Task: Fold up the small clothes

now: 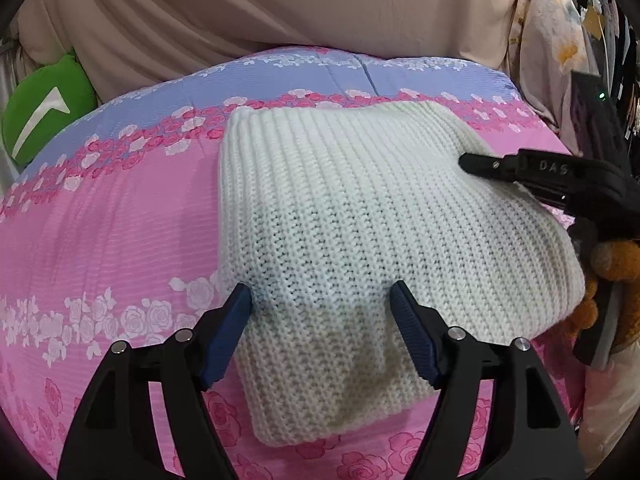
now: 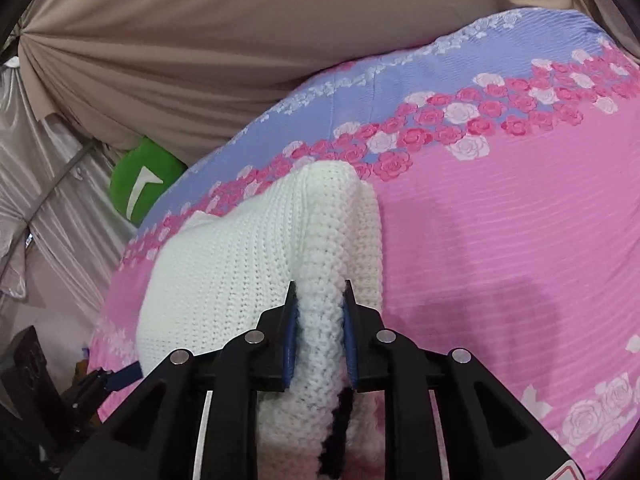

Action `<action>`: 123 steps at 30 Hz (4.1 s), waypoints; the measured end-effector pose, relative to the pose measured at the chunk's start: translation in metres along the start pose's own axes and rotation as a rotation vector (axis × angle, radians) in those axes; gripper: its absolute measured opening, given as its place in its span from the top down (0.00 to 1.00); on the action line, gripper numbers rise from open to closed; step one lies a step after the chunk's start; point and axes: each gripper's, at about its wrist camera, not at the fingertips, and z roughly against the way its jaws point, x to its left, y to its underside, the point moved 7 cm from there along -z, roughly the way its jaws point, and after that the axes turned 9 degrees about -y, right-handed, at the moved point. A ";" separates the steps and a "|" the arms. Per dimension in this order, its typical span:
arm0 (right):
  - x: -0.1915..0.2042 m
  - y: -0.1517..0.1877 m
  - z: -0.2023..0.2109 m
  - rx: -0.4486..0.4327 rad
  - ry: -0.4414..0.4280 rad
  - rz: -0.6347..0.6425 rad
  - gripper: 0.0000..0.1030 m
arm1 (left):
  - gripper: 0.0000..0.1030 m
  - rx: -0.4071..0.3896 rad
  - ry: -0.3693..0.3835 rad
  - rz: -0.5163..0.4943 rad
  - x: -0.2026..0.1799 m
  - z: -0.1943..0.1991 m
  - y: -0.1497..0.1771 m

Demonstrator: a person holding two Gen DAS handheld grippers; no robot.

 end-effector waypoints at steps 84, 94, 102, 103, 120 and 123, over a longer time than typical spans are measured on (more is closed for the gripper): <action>0.015 0.045 0.032 0.004 0.010 -0.004 0.41 | 0.15 0.070 0.020 0.063 0.048 -0.014 0.044; 0.055 0.035 -0.008 0.053 -0.037 0.129 0.76 | 0.19 0.067 0.015 0.093 0.053 -0.006 0.039; 0.072 0.035 -0.008 0.041 -0.024 0.245 0.75 | 0.24 -0.051 0.040 0.068 0.038 0.029 0.009; 0.053 0.041 -0.018 0.073 0.015 0.203 0.74 | 0.24 -0.042 0.038 0.069 0.037 0.026 0.010; 0.092 0.020 0.024 -0.054 -0.125 0.248 0.81 | 0.24 -0.079 0.036 0.122 0.035 0.028 -0.020; 0.092 0.009 0.037 -0.092 -0.195 0.223 0.81 | 0.23 -0.097 0.022 0.106 0.027 0.026 -0.031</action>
